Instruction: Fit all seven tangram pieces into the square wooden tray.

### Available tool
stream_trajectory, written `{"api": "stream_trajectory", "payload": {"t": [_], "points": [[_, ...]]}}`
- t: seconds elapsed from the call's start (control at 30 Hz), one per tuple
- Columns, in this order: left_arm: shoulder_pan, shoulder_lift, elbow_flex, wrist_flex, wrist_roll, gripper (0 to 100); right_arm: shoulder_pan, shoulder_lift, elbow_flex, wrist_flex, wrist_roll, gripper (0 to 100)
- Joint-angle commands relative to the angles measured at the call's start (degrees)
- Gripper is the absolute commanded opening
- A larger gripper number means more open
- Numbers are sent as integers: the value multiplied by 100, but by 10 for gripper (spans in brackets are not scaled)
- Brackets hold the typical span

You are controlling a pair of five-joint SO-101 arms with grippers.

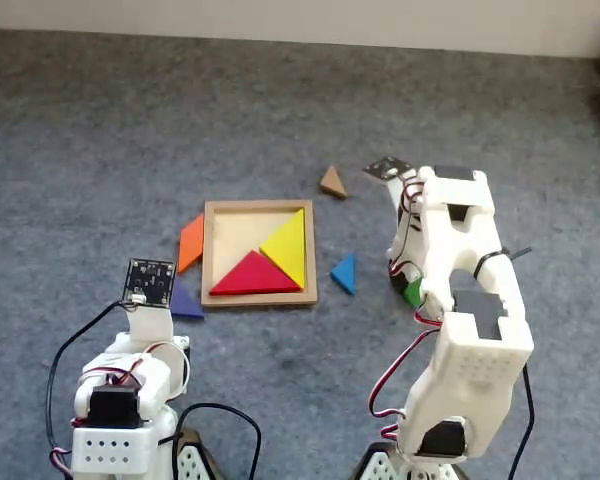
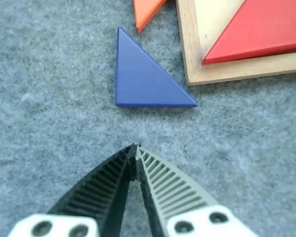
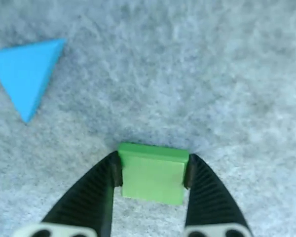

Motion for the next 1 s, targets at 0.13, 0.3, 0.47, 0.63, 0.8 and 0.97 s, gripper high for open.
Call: {"api": "stream_trajectory", "payload": {"t": [0.13, 0.3, 0.47, 0.63, 0.8, 0.97], "points": [[-57, -92, 110, 18, -35, 8, -154, -1349, -31, 286, 35, 42], [-57, -92, 110, 18, -35, 8, -725, -2114, -40, 277, -484, 42], [-57, -92, 110, 18, -35, 8, -1534, -2185, -198, -84, -949, 42], [-57, -92, 110, 18, -35, 8, -2062, -2185, -541, -743, -1459, 42], [-57, -92, 110, 18, -35, 8, -2563, -2185, -585, -1596, -1723, 42], [-57, -92, 110, 18, -35, 8, -3046, -1763, -286, -2607, -1916, 42]]}}
